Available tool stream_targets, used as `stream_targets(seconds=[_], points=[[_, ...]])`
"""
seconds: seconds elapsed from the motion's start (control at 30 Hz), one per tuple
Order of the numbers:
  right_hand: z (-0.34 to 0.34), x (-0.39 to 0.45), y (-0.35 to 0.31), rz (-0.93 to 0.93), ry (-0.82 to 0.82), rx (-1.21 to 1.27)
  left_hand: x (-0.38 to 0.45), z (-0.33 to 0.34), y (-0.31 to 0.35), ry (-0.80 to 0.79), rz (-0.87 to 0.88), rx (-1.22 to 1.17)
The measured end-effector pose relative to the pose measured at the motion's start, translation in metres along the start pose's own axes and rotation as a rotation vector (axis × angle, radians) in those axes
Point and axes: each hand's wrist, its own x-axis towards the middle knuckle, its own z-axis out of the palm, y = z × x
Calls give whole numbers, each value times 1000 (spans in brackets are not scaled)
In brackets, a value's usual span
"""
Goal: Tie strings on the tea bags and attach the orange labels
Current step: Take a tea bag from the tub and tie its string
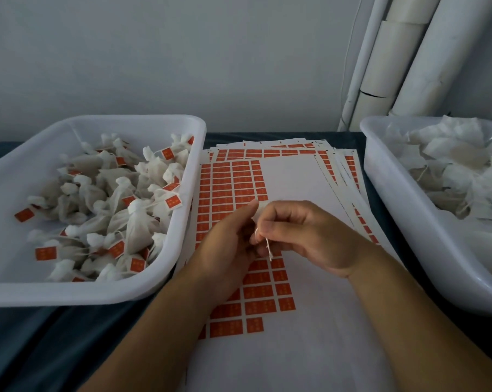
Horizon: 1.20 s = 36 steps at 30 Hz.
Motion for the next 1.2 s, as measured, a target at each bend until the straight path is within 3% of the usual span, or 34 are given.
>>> stream_targets(seconds=[0.2,0.33,0.5,0.7,0.83,0.9,1.0,1.2], points=[[-1,2,5,85,-13,-40,1,-1,1,50,-45,-195],[-5,2,5,118,-12,86,-3,1,8,45,-92,-389],[-9,2,2,100,44,323,-3,-3,11,19,-37,-394],[-16,1,5,193,200,572,-2,-4,5,47,44,-72],[-17,2,5,228,191,549,-9,-1,0,91,74,501],[-16,2,5,216,181,513,-10,2,-2,120,234,714],[-16,1,4,193,178,409,-8,6,-4,199,371,850],[-15,-3,1,161,128,79,-3,7,-10,280,400,1128]])
